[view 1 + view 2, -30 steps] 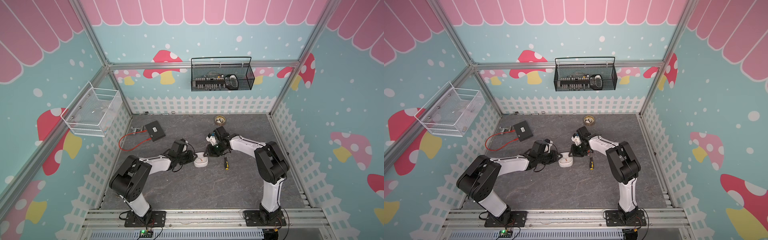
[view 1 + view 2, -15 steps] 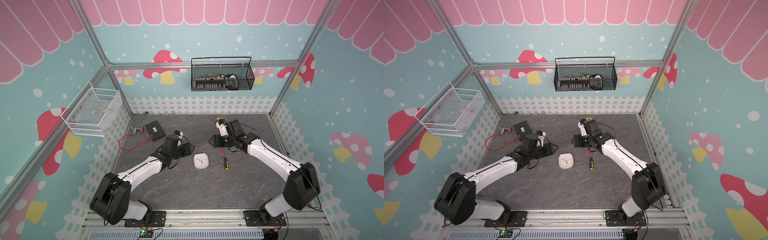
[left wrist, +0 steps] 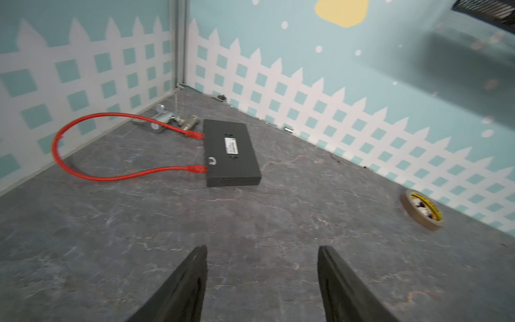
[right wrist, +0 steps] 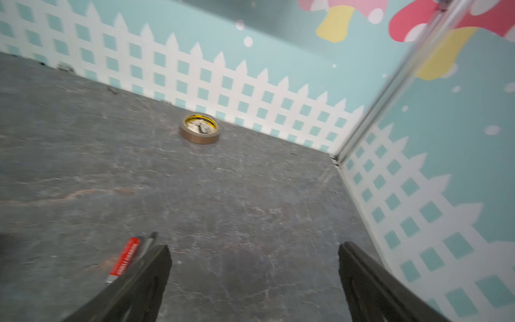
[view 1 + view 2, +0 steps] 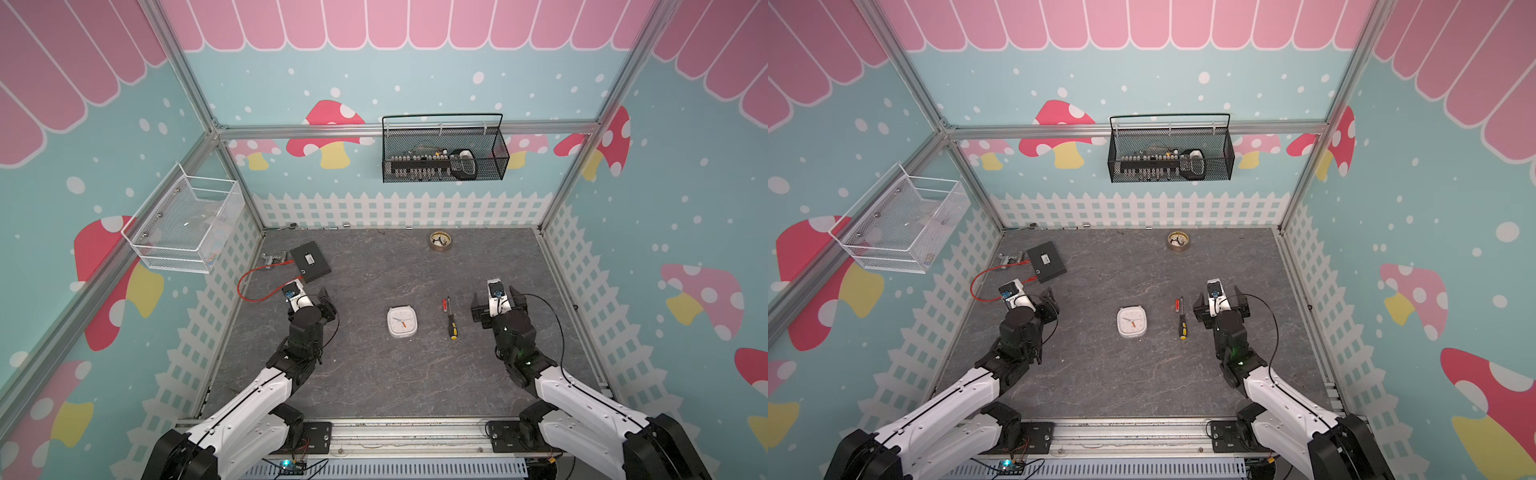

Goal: Remove the battery from the alarm
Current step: Reset both arms

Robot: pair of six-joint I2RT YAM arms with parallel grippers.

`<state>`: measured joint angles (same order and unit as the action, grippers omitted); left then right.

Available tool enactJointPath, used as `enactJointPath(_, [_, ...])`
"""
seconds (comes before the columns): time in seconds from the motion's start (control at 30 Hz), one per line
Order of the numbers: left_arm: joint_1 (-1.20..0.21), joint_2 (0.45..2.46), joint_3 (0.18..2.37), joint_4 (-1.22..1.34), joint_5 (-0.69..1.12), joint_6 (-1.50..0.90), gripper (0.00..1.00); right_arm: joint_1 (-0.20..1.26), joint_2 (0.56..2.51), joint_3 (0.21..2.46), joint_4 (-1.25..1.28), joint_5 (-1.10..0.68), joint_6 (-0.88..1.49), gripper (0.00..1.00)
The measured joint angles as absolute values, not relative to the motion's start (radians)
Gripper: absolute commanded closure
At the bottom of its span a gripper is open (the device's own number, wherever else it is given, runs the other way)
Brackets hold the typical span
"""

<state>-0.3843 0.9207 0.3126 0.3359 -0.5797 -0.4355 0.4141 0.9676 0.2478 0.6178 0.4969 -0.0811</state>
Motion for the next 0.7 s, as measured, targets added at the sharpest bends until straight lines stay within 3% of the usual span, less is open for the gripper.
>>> enactJointPath(0.2, [-0.280, 0.965, 0.175, 0.629, -0.606, -0.328, 0.34, 0.263, 1.125, 0.123, 0.987, 0.488, -0.102, 0.01])
enactJointPath(0.43, [-0.073, 1.160, 0.103, 0.972, -0.480, -0.283, 0.34, 0.166, 1.483, 0.038, 1.416, 0.379, -0.099, 0.01])
enactJointPath(0.7, [0.022, 1.360, 0.119, 1.165, -0.328, -0.282, 0.35, 0.101, 1.549, 0.104, 1.499, 0.242, -0.084, 0.01])
